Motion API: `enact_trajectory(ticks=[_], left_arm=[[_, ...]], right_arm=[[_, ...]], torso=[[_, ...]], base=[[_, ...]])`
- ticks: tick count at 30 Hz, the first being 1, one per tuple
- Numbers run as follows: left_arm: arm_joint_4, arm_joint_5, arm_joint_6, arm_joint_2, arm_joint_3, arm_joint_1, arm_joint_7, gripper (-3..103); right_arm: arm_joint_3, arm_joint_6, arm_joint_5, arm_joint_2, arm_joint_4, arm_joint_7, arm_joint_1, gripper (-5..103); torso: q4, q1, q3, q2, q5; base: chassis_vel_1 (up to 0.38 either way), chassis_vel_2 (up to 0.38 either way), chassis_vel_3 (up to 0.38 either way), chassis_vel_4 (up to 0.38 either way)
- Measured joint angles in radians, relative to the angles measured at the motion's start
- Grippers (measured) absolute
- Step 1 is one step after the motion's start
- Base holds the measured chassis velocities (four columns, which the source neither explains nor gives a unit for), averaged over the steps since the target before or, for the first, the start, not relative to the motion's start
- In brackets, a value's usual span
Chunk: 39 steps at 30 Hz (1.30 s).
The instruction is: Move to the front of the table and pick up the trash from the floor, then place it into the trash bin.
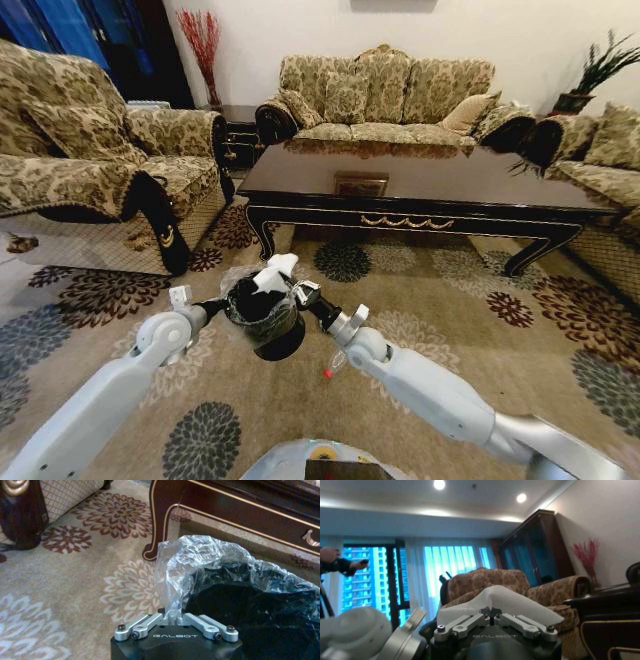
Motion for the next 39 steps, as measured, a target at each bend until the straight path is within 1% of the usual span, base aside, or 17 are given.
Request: enact_trajectory(ticks=[9, 10, 13, 14, 16, 18, 19, 26, 28, 30, 31, 32, 33, 35, 37, 38, 39], left_arm=[[0.029, 0.000, -0.001, -0.020, 0.037, -0.045, 0.000, 4], [0.030, 0.001, -0.001, -0.023, 0.040, -0.048, 0.000, 4], [0.031, 0.001, -0.001, -0.023, 0.042, -0.050, 0.000, 4], [0.031, 0.001, -0.001, -0.023, 0.042, -0.051, 0.000, 4], [0.031, 0.001, -0.001, -0.023, 0.042, -0.051, 0.000, 4], [0.029, 0.001, -0.001, -0.021, 0.042, -0.050, -0.001, 4], [0.029, 0.001, -0.001, -0.021, 0.042, -0.050, -0.001, 4], [0.010, 0.003, -0.001, -0.016, 0.007, -0.014, -0.002, 4], [0.006, 0.004, -0.001, -0.014, -0.002, -0.007, -0.002, 4], [-0.006, 0.006, -0.002, -0.006, -0.033, 0.016, -0.001, 4], [-0.006, 0.006, -0.002, -0.006, -0.033, 0.016, -0.001, 4], [-0.011, 0.007, -0.003, -0.002, -0.051, 0.027, -0.001, 4], [-0.018, 0.007, -0.005, 0.003, -0.073, 0.037, -0.002, 4], [-0.022, 0.007, -0.005, 0.003, -0.084, 0.039, -0.002, 4], [-0.032, -0.002, -0.003, 0.009, -0.120, 0.028, -0.007, 4], [-0.032, -0.002, -0.003, 0.009, -0.120, 0.028, -0.007, 4], [-0.036, -0.010, 0.003, 0.013, -0.133, 0.018, -0.008, 4]], right_arm=[[-0.035, -0.002, -0.013, 0.047, -0.051, -0.009, 0.014, -3], [-0.035, -0.003, -0.015, 0.054, -0.062, -0.008, 0.018, 8], [-0.034, -0.006, -0.016, 0.064, -0.076, -0.002, 0.021, 13], [-0.030, -0.014, -0.019, 0.071, -0.086, 0.013, 0.024, 24], [-0.029, -0.018, -0.020, 0.073, -0.089, 0.018, 0.024, 24], [-0.023, -0.024, -0.024, 0.079, -0.103, 0.030, 0.025, 34], [-0.023, -0.024, -0.024, 0.079, -0.103, 0.030, 0.025, 34], [0.018, -0.021, -0.028, 0.058, -0.085, 0.048, 0.014, 67], [0.033, -0.021, -0.027, 0.053, -0.078, 0.060, 0.010, 67], [0.086, -0.024, -0.021, 0.030, -0.060, 0.113, -0.005, 78], [0.086, -0.024, -0.021, 0.030, -0.060, 0.113, -0.005, 78], [0.117, -0.037, -0.020, 0.013, -0.050, 0.157, -0.017, 78], [0.154, -0.075, -0.020, -0.009, -0.035, 0.229, -0.036, 89], [0.171, -0.095, -0.021, -0.017, -0.028, 0.267, -0.047, 94], [0.243, -0.207, -0.024, -0.057, -0.002, 0.445, -0.108, 99], [0.243, -0.207, -0.024, -0.057, -0.002, 0.445, -0.108, 99], [0.267, -0.249, -0.024, -0.067, -0.001, 0.501, -0.131, 100]], torso=[[0.0001, 0.000, 0.000, 0.000, 0.0000], [0.0000, 0.000, 0.000, 0.000, -0.0001], [0.0001, 0.000, 0.000, 0.000, 0.0000], [0.0002, 0.000, 0.000, 0.000, 0.0000], [0.0002, 0.000, 0.000, 0.000, 0.0000], [0.0001, 0.000, 0.000, 0.000, 0.0001], [0.0001, 0.000, 0.000, 0.000, 0.0001], [0.0001, 0.000, 0.000, 0.000, 0.0000], [0.0001, 0.000, 0.000, 0.000, 0.0001], [0.0003, 0.000, 0.000, 0.000, 0.0001], [0.0003, 0.000, 0.000, 0.000, 0.0001], [0.0003, 0.000, 0.000, 0.000, 0.0001], [0.0003, 0.000, 0.000, 0.000, 0.0001], [0.0003, 0.000, 0.000, 0.000, 0.0000], [0.0003, 0.000, 0.000, 0.000, 0.0003], [0.0003, 0.000, 0.000, 0.000, 0.0003], [-0.0003, 0.000, 0.000, 0.000, -0.0001]], base=[[0.000, 0.000, 0.000, 0.000], [0.000, 0.000, 0.000, 0.000], [0.000, 0.000, 0.000, 0.000], [0.000, 0.000, 0.000, 0.000], [0.000, 0.000, 0.000, 0.000], [0.000, 0.000, 0.000, 0.000], [0.000, 0.000, 0.000, 0.000], [0.000, 0.000, 0.000, 0.000], [0.000, 0.000, 0.000, 0.000], [0.000, 0.000, 0.000, 0.000], [0.000, 0.000, 0.000, 0.000], [0.000, 0.000, 0.000, 0.000], [0.000, 0.000, 0.000, 0.000], [0.000, 0.000, 0.000, 0.000], [0.000, 0.000, 0.000, 0.000], [0.000, 0.000, 0.000, 0.000], [0.000, 0.000, 0.000, 0.000]])
